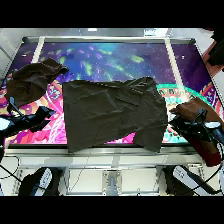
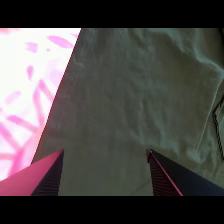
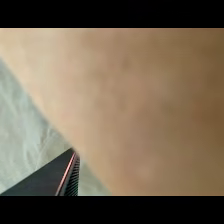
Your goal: Fold the shirts.
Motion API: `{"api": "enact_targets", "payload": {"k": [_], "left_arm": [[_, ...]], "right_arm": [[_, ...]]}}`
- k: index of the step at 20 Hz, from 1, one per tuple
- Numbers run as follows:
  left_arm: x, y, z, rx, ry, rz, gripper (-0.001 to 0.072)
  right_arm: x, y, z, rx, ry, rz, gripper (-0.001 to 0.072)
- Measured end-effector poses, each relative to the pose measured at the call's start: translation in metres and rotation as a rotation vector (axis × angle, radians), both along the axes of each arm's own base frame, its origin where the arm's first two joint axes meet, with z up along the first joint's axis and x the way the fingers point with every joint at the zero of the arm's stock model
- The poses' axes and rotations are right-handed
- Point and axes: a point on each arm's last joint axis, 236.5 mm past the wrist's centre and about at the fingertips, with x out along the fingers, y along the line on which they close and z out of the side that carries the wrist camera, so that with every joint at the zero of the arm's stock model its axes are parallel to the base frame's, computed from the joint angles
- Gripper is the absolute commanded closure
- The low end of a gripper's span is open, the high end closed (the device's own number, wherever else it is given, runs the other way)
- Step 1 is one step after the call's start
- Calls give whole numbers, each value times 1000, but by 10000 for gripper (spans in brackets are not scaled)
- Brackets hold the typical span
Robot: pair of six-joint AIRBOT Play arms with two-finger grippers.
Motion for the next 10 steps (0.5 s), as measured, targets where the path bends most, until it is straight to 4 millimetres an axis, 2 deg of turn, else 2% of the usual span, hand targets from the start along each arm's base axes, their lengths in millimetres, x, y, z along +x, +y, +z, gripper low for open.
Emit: {"api": "enact_targets", "payload": {"k": [7, 8, 9, 10], "left_arm": [[0, 0, 0, -1, -2, 0, 122], [0, 0, 0, -1, -2, 0, 122], [0, 0, 0, -1, -2, 0, 123], [0, 0, 0, -1, -2, -1, 123]], "right_arm": [[19, 20, -12, -29, -18, 41, 363], [20, 22, -14, -23, -15, 39, 410], [21, 23, -16, -16, -15, 31, 584], [23, 25, -17, -7, -14, 23, 675]]}}
